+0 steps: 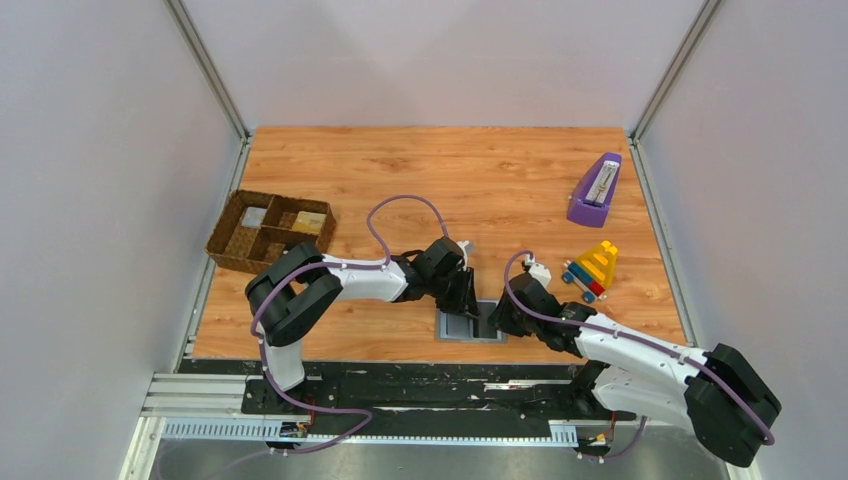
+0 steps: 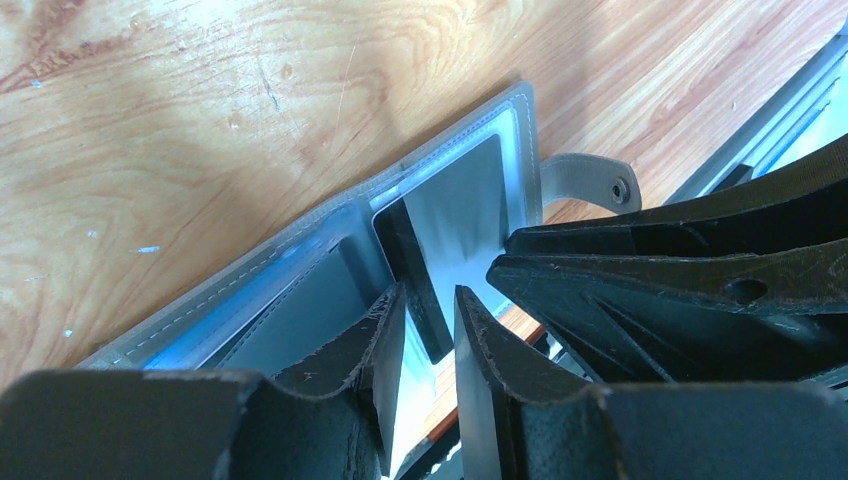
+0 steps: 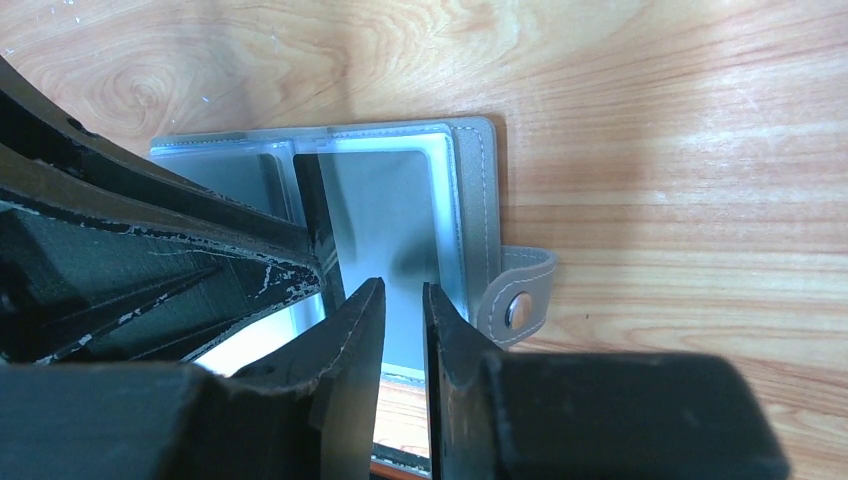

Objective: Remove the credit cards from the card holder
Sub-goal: Remove the credit card from the card holder.

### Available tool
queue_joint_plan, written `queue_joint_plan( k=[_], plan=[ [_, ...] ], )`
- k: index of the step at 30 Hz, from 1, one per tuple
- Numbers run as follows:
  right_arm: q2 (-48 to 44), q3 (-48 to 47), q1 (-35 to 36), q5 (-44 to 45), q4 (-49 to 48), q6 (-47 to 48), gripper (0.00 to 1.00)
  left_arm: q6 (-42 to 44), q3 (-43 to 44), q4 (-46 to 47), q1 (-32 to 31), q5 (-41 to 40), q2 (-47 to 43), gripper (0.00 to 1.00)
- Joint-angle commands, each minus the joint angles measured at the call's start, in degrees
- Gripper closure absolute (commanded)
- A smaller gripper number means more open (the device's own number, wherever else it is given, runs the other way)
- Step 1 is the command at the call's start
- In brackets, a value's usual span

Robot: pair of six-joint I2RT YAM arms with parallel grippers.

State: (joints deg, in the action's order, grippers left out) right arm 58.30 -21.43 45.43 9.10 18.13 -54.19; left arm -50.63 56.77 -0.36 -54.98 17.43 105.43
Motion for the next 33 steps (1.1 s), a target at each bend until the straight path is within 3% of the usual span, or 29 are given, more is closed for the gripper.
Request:
queue_joint_plan(
  k=[1, 33],
  plan=[
    [0.91, 0.92, -0.49, 1.56, 1.32, -1.06, 0.78, 1.3, 0.62, -3.97, -0.22, -2.79, -0.74, 0.66],
    [-1.59, 2.26, -0.61, -0.51, -0.34, -0.66, 0.79, 1.39, 5.72, -13.88, -2.0, -10.53, -0.99, 0.63]
  ],
)
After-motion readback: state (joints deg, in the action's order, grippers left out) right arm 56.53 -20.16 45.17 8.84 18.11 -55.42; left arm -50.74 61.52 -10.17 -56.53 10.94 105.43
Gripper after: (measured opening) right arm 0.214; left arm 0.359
